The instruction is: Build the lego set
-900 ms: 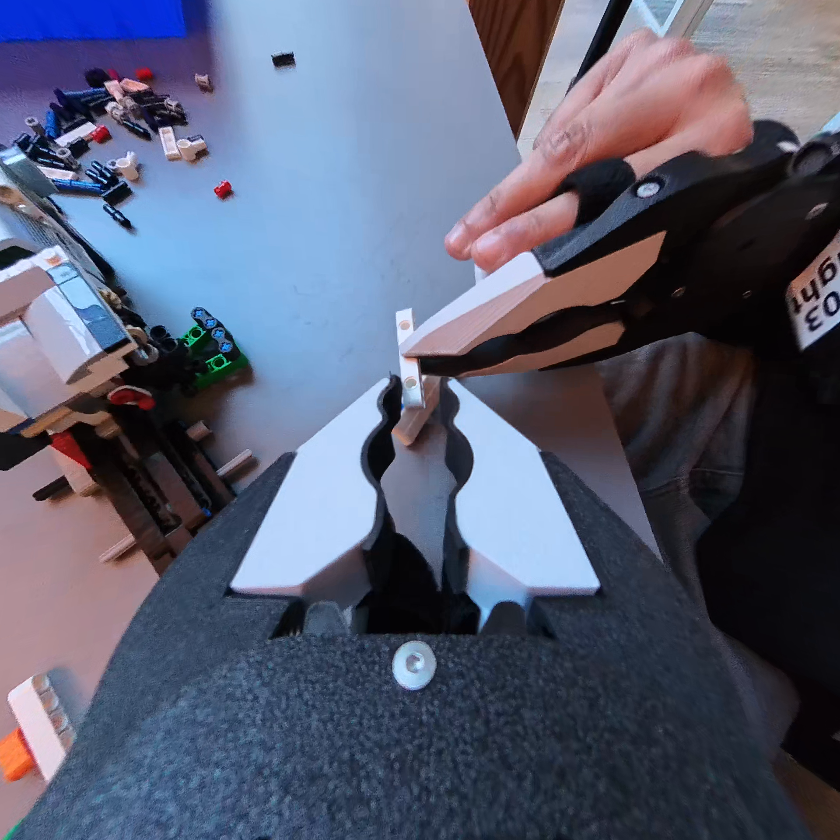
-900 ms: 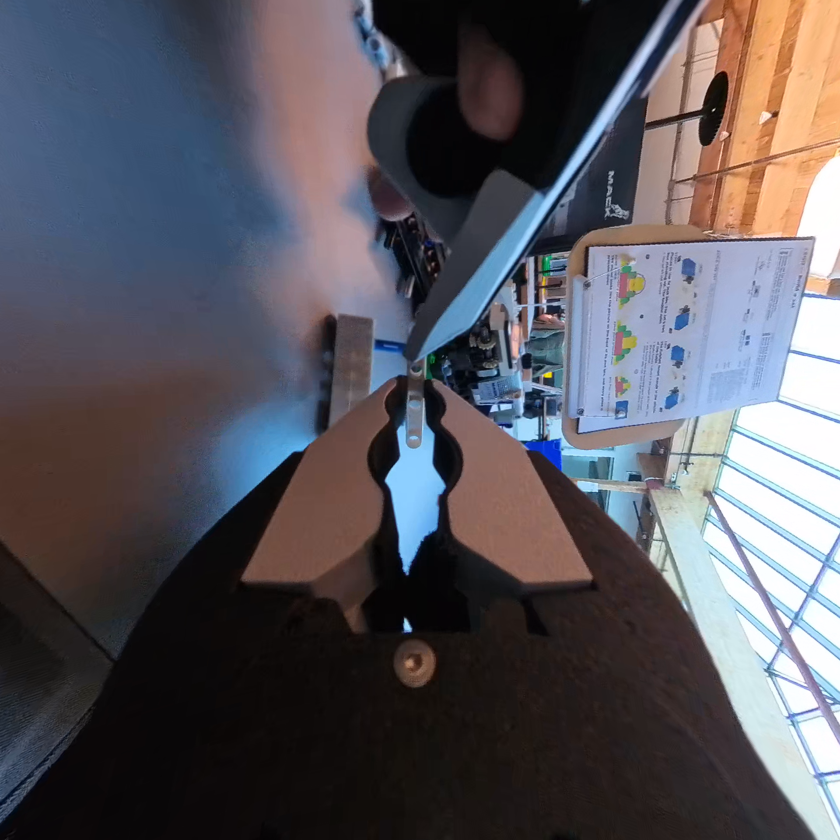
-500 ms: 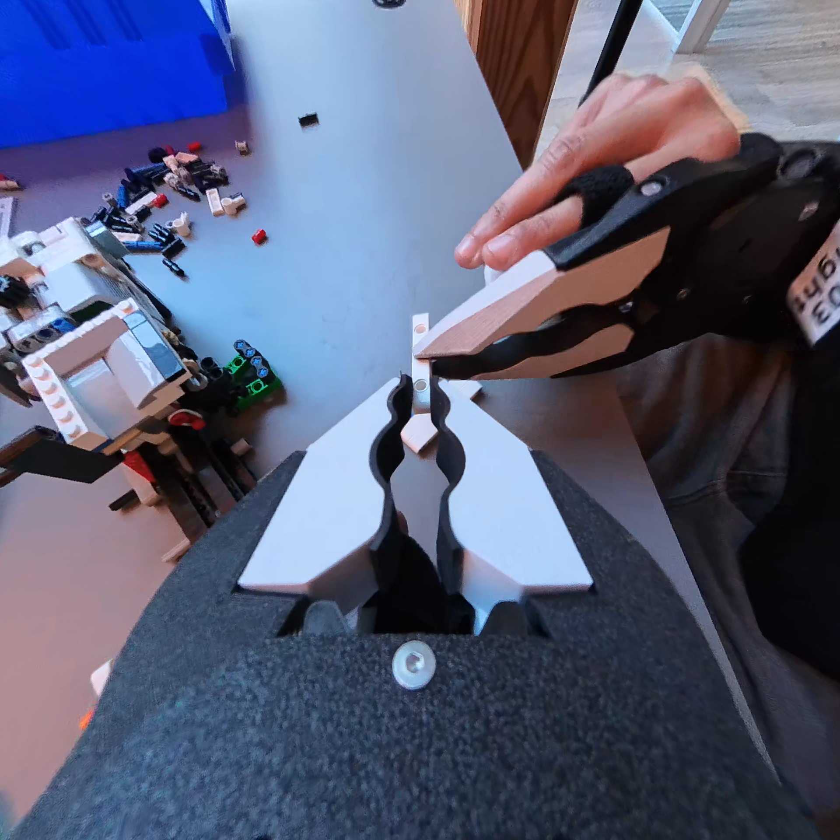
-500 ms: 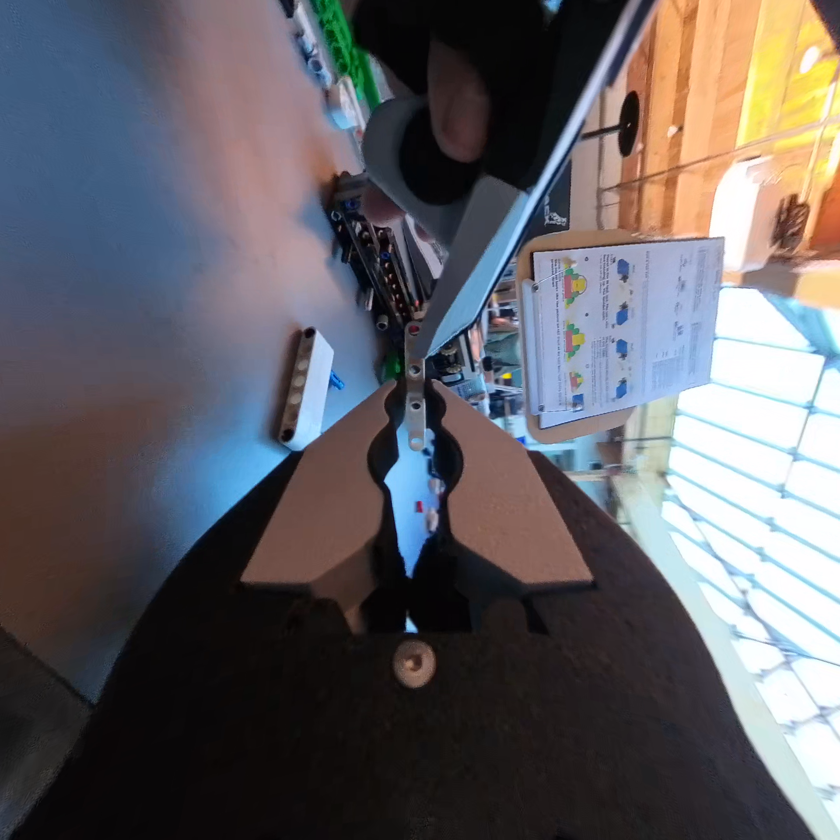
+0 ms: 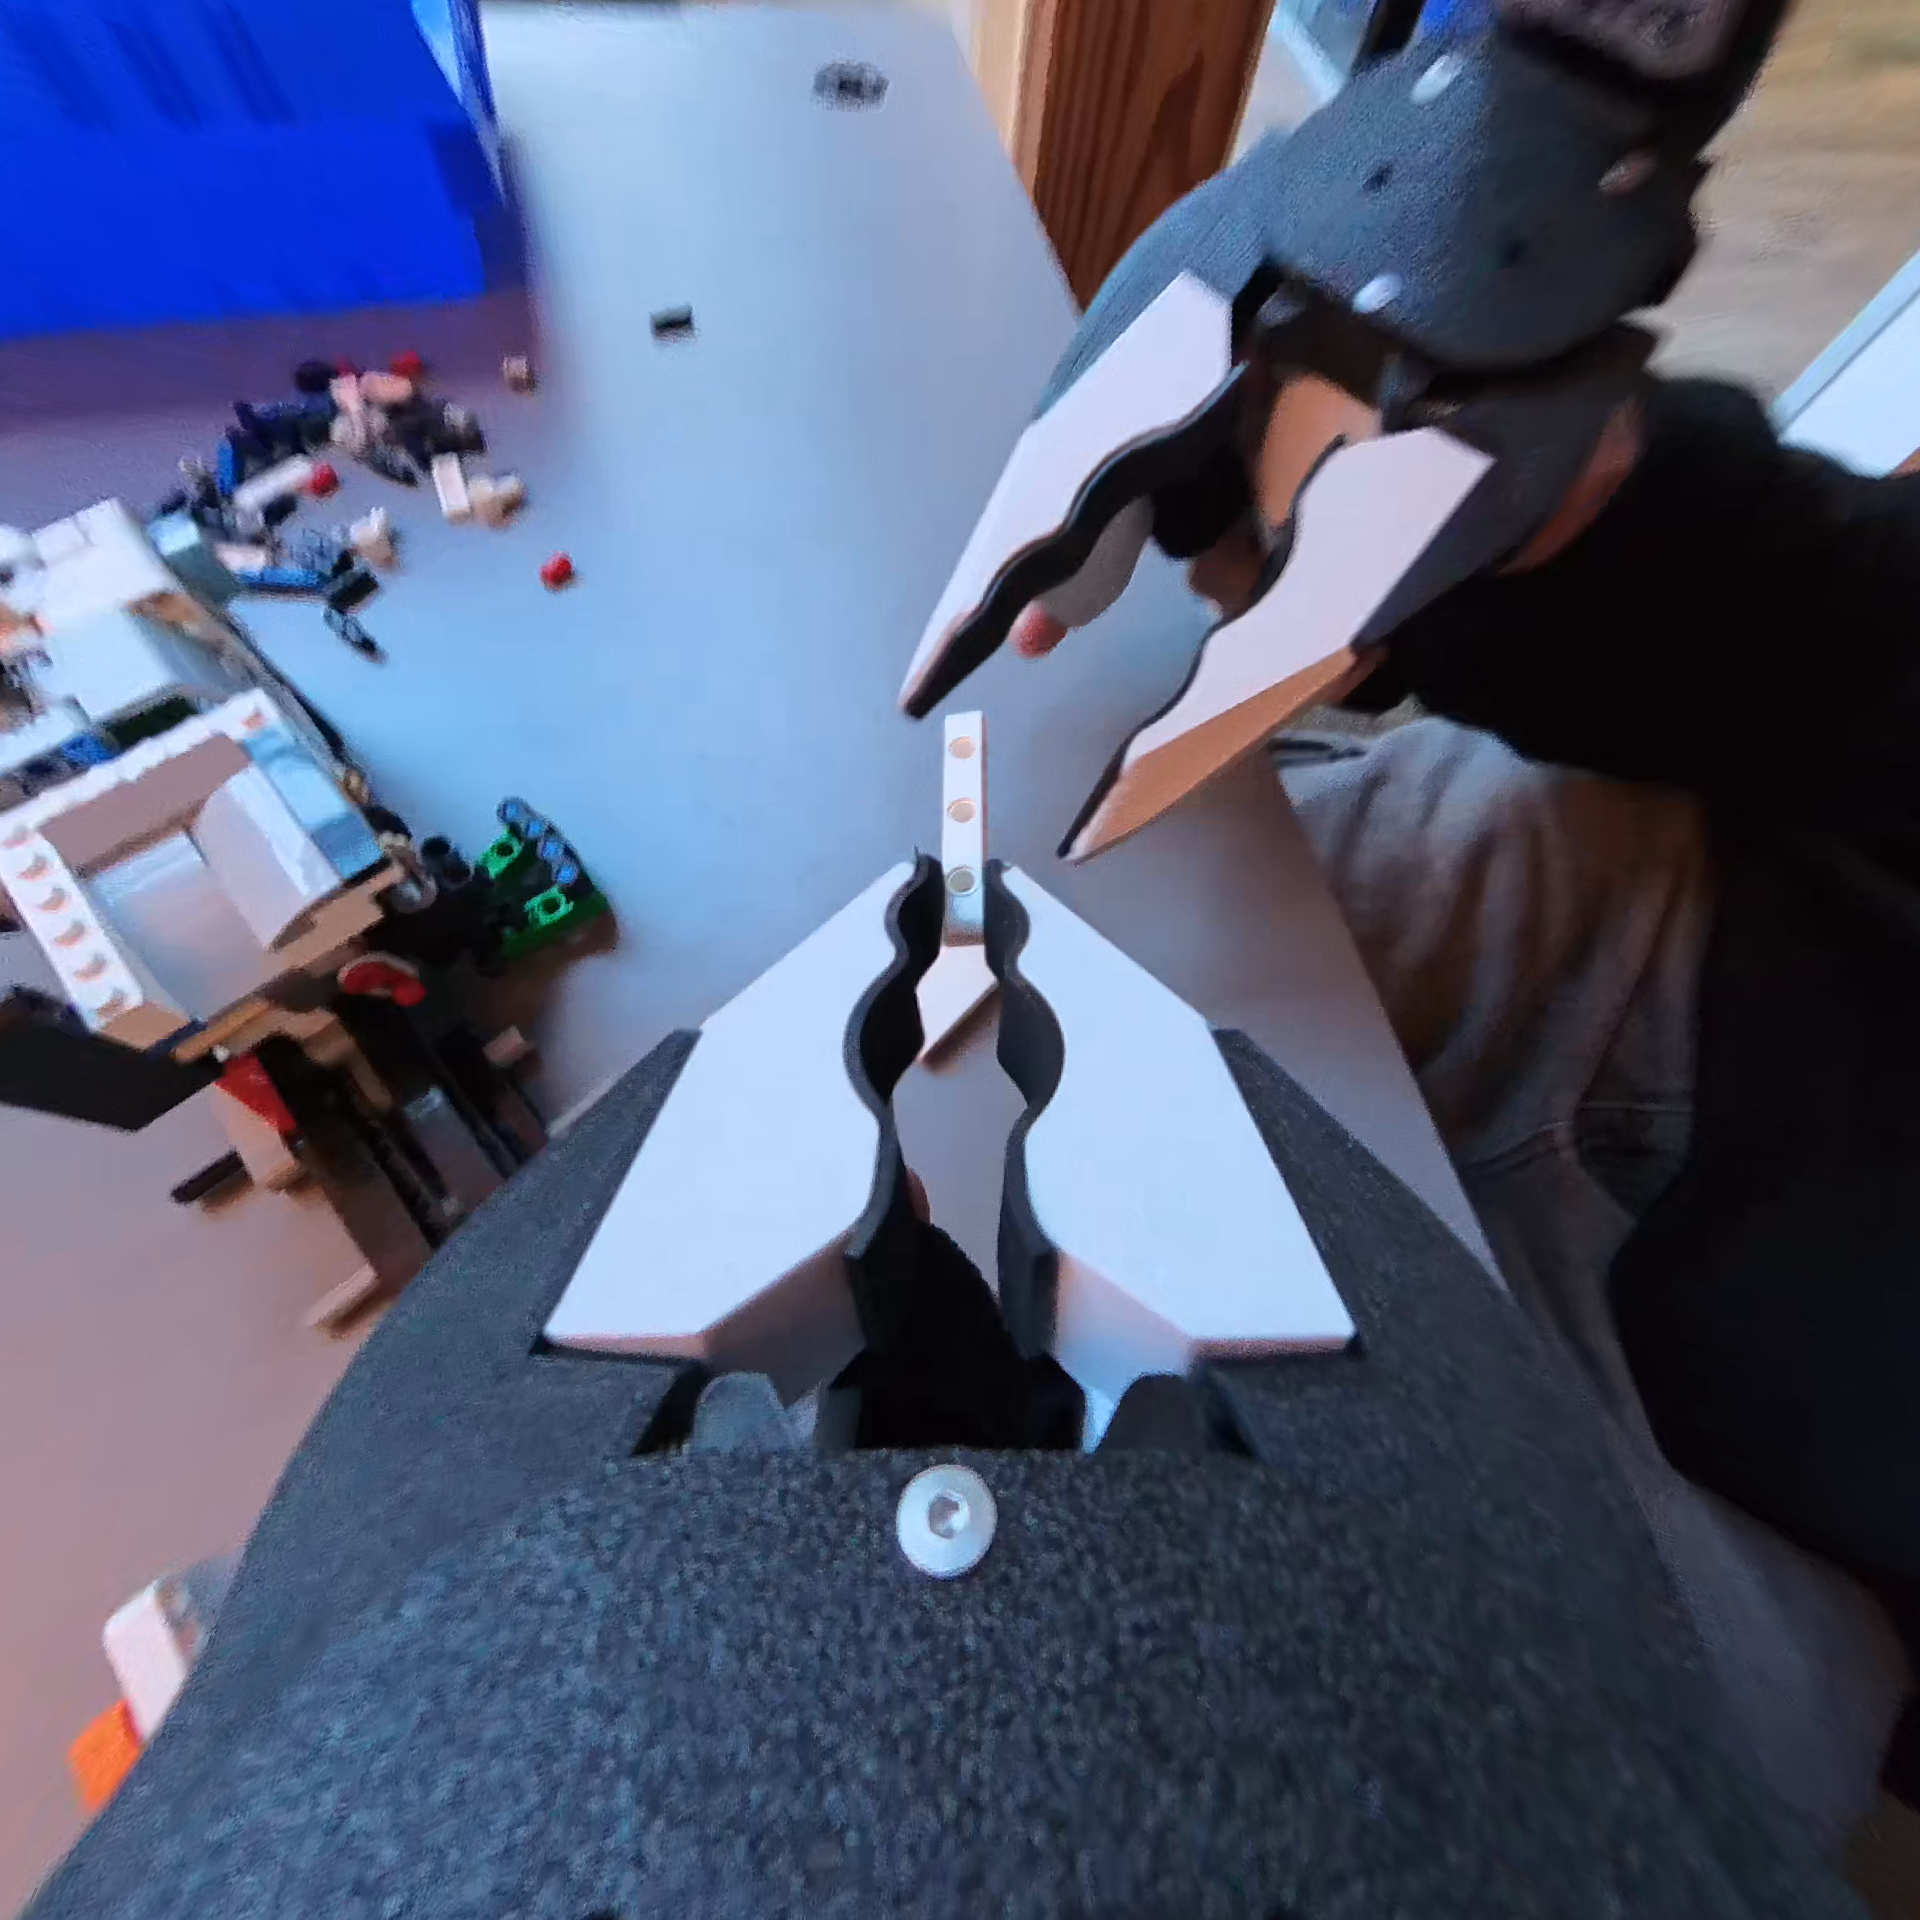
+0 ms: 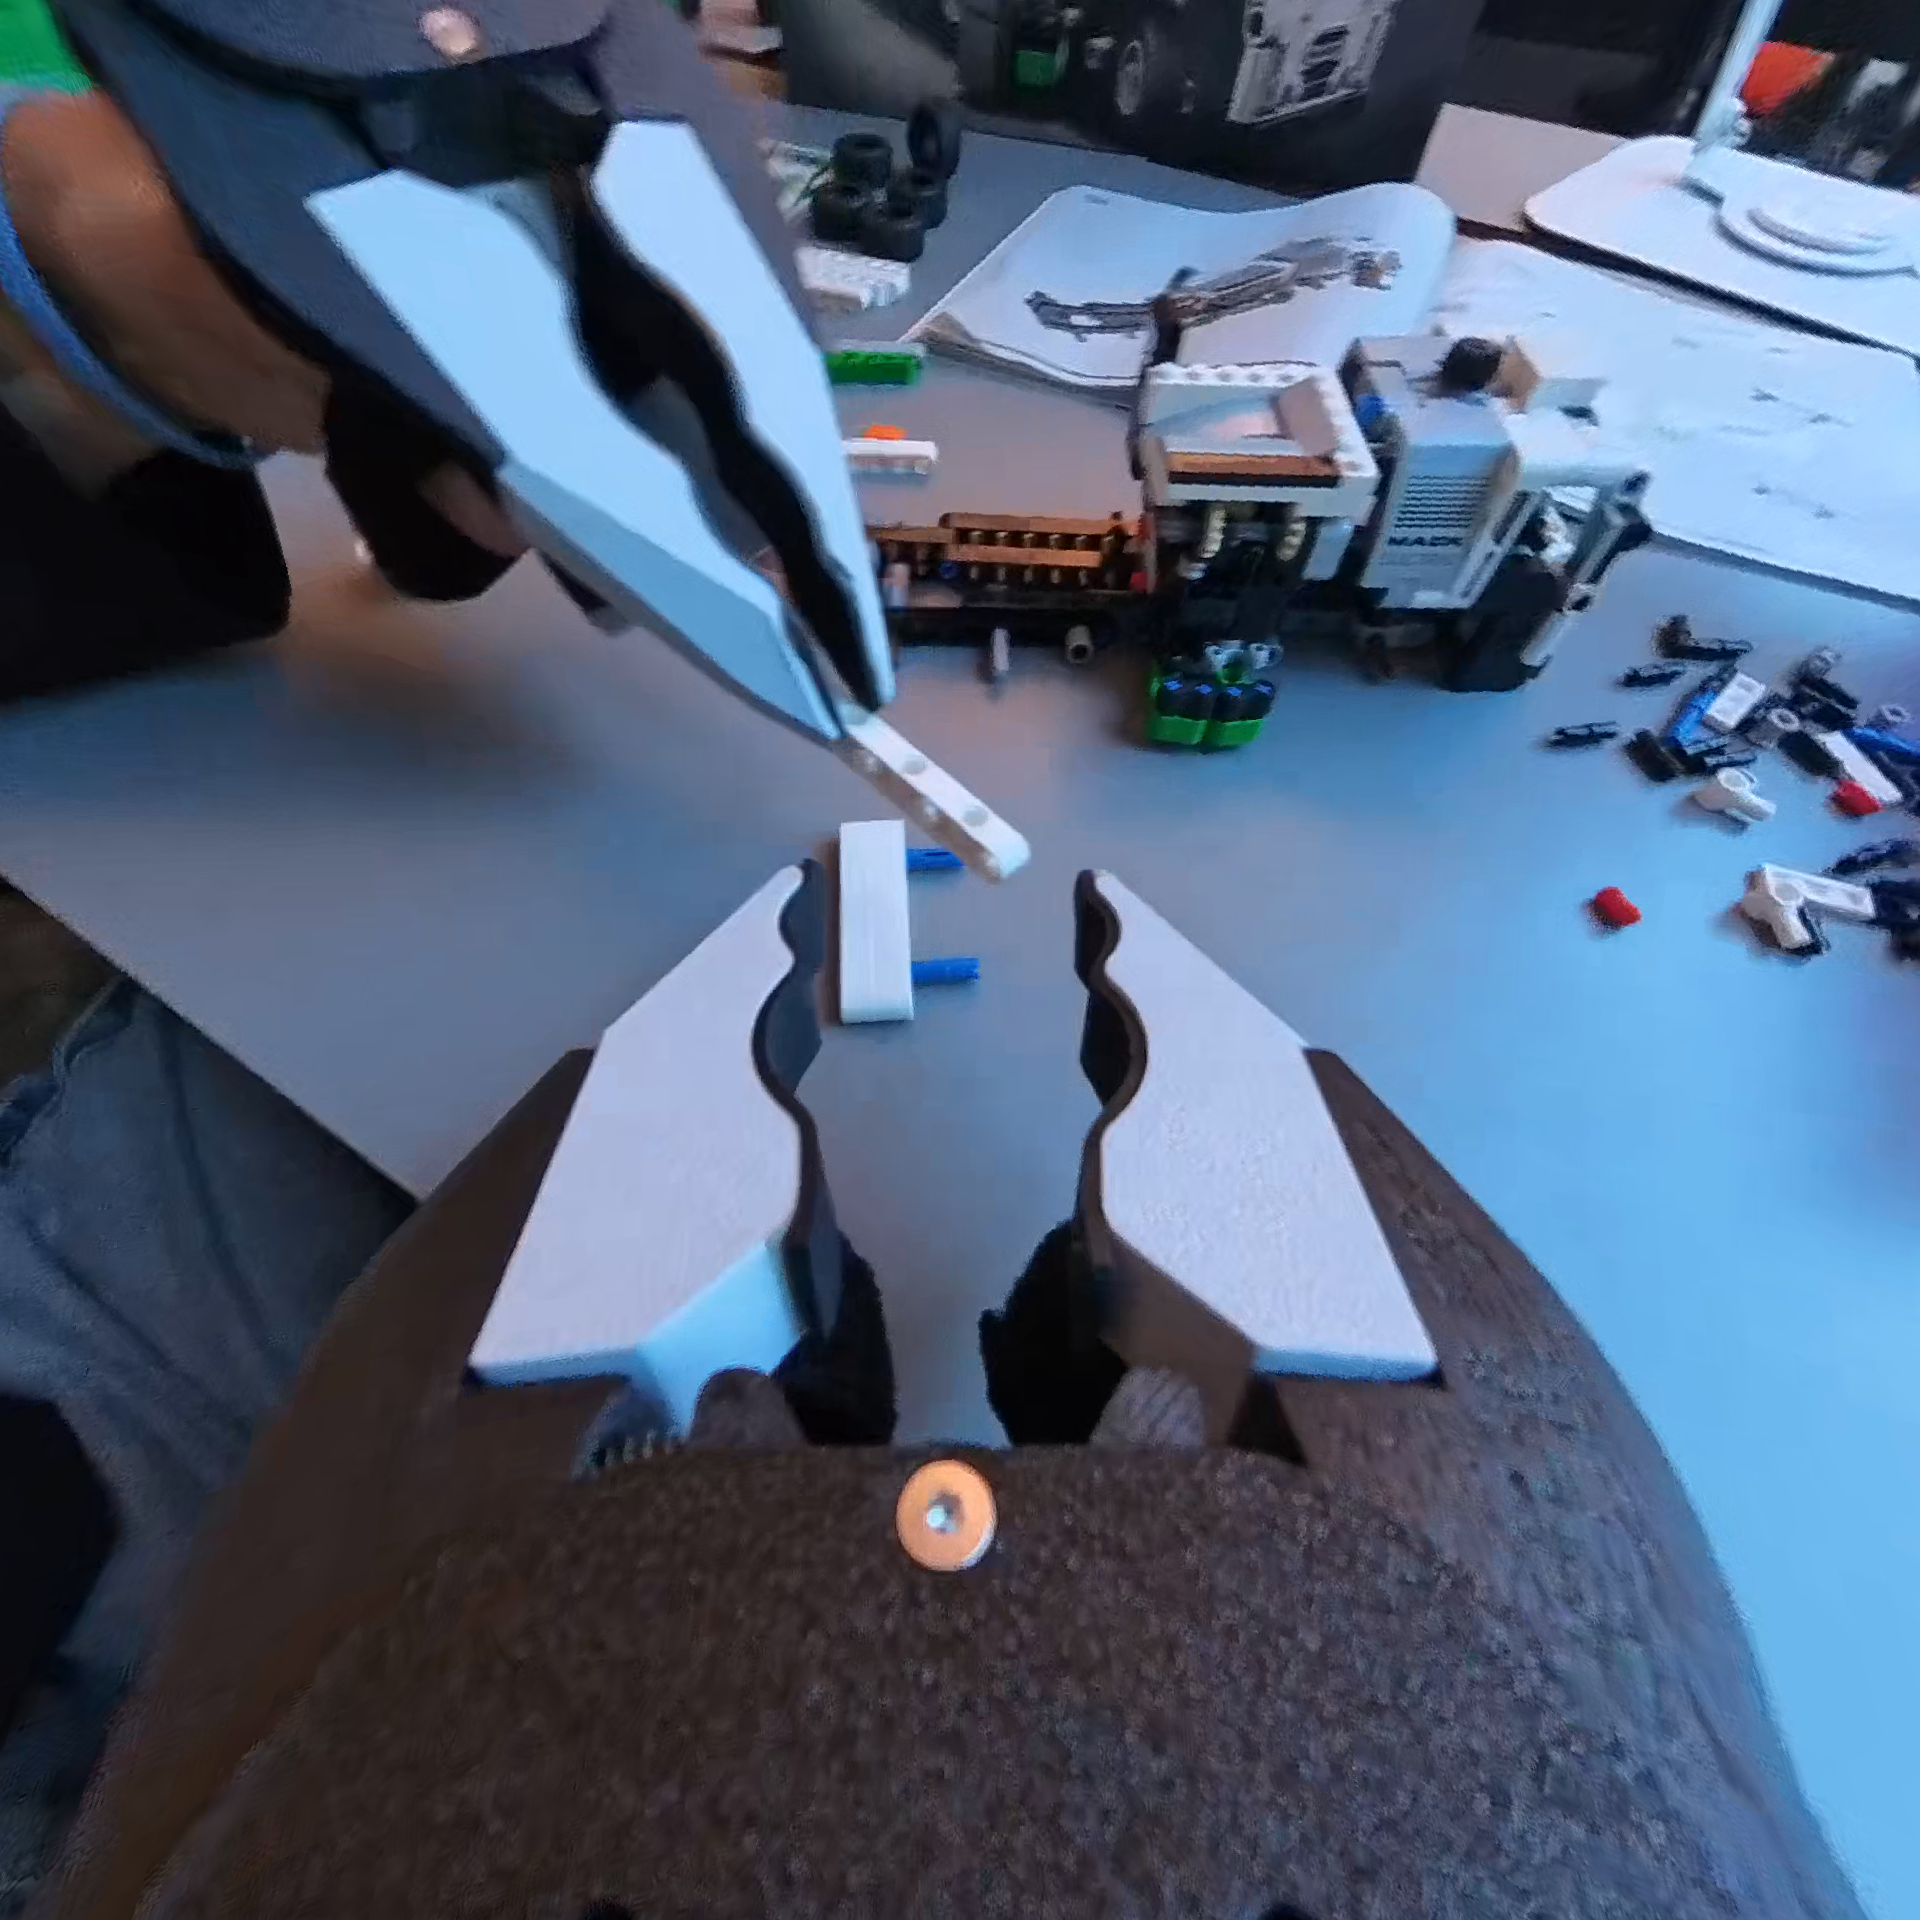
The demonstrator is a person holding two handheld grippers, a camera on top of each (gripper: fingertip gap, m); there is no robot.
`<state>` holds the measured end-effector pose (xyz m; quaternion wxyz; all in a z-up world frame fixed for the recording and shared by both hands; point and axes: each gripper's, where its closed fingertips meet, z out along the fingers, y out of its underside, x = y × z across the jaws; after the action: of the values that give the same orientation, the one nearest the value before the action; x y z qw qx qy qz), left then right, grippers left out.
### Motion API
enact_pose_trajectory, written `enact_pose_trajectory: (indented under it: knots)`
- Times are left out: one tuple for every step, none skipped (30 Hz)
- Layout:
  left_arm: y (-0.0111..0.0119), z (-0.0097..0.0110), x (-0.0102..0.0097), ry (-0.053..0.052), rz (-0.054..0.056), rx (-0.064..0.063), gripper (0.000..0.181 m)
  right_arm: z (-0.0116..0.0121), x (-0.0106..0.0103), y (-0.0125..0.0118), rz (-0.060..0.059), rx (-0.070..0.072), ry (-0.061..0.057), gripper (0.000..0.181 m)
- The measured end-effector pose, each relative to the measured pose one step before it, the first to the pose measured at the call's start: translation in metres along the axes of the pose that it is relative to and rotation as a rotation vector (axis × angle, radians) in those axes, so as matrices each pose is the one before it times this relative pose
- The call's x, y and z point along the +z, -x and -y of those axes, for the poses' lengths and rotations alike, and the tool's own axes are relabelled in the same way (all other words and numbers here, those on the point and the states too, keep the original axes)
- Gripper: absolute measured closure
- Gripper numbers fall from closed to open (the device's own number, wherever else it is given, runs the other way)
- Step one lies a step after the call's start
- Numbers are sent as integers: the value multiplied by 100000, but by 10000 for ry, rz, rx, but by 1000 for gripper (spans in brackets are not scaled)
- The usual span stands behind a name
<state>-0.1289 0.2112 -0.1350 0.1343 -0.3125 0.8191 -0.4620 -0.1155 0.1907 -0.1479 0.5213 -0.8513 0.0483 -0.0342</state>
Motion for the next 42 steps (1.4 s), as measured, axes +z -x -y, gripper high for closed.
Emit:
enact_pose_trajectory:
  knots:
    - [-325, 719, -174, -519, -205, 49, 175, 381, -110, 92, 298, 496, -330, 134]
    - [-359, 898, -192, -629, -232, -39, 175, 745, -253, 614, 720, 646, -614, 136]
    - [-391, 844, -174, -578, -275, -128, 175, 836, -260, 491, 691, 718, -669, 140]
    - [-419, 693, -121, -466, -292, -136, 175, 851, -250, 306, 549, 649, -657, 142]
    - [-349, 639, -78, -446, -211, -85, 175, 857, -267, 504, 609, 473, -676, 145]
    - [-458, 498, -43, -352, -257, -45, 175, 885, -279, 760, 663, 320, -670, 149]
    - [-511, 377, 13, -258, -286, -75, 175, 743, -215, 638, 481, 154, -549, 154]
    - [-369, 303, 45, -205, -194, -87, 175, 218, -62, 501, 326, -38, -167, 161]
    - [-365, 152, 69, -92, -180, -12, 175, -1, 23, 461, 227, -186, -1, 168]
    - [-197, 14, 77, 4, -57, 100, 175, 136, -47, 202, -17, -357, -89, 174]
    - [-157, 73, 5, -29, -6, 154, 175, 0, -37, 174, -52, -372, 24, 174]
    - [-212, 161, 13, -82, -24, 158, 175, 111, -83, 235, 56, -313, -11, 174]
    - [-154, 170, 38, -65, 64, 265, 175, 201, -95, 185, 64, -235, -57, 174]
    - [-79, 11, 44, 53, 147, 379, 174, 35, -49, 87, -21, -265, 24, 174]
    - [-71, -81, 60, 113, 165, 392, 173, -121, 9, 80, -75, -407, 109, 174]
    - [-12, -25, 28, 69, 168, 296, 171, -170, 47, 116, -56, -359, 115, 174]
    - [-13, 89, 2, -15, 86, 113, 170, 124, -81, 106, 45, -104, -68, 174]
    - [-246, 50, 6, 18, -134, -55, 175, 100, -65, 97, 151, 169, -40, 174]
    - [-109, -59, 24, 84, -87, -102, 175, -15, -35, 119, 204, 244, 34, 174]
    - [164, -173, 11, 142, 77, -7, 175, -124, -4, -67, 69, 194, 85, 174]
    - [265, -173, 16, 135, 168, 71, 175, -147, 47, -315, -141, 108, 79, 174]
    - [167, -73, -25, 64, 115, 64, 175, 21, 6, -204, -117, 13, -71, 173]
    - [251, 32, -88, -1, 143, 6, 175, 350, -163, -51, -13, 5, -301, 170]
    - [109, 76, -127, -29, 23, -42, 175, 386, -243, -55, 39, 100, -278, 165]
    - [-137, 9, -88, 27, -150, -96, 175, 316, -265, -92, 61, 157, -174, 164]
    - [-68, 51, -32, -12, -85, -103, 175, 216, -202, -30, 88, 112, -80, 164]
    - [-55, 51, 20, -36, -48, -53, 175, 73, -112, 66, 93, 14, 24, 164]
    - [-76, -63, 80, 32, -29, -4, 175, 39, -50, 49, 10, -92, 45, 165]
    - [-16, -115, 102, 53, 18, 27, 175, -191, -17, 85, -6, -196, 175, 174]
    - [-7, -127, 77, 51, 13, 9, 175, -249, -4, 2, -53, -183, 200, 174]
    - [-74, -74, 70, 8, -53, -3, 175, -92, -62, 55, 32, -91, 119, 174]
    - [-161, 0, 53, -32, -94, 22, 175, 0, -63, 88, 46, -77, 63, 174]
    - [-166, 10, 49, -19, -52, 105, 174, 17, -43, 86, 4, -183, 41, 174]
    - [-173, -34, 17, 18, -16, 183, 174, -13, -21, 181, 37, -261, 64, 174]
    - [-103, -45, 14, 40, 17, 148, 169, -79, 7, 246, 78, -251, 113, 174]
    - [9, 26, -1, 22, 33, 51, 165, 12, -22, 207, 59, -174, 90, 174]
    - [-73, 16, -35, 30, -59, -20, 164, 32, -16, 168, 52, -96, 93, 174]
    - [-108, -48, -24, 51, -87, 1, 165, -37, 48, 91, 20, -51, 152, 174]
    - [-57, -104, 28, 58, -25, 47, 165, -76, 94, 20, -46, -96, 164, 174]
    - [-15, -151, 95, 88, 33, 73, 164, -221, 208, 46, -31, -116, 241, 174]
    - [-79, -163, 139, 102, 6, 76, 163, -454, 316, -129, -163, -127, 376, 174]
    - [-133, -223, 169, 145, -24, 55, 162, -566, 367, -207, -228, -170, 413, 174]
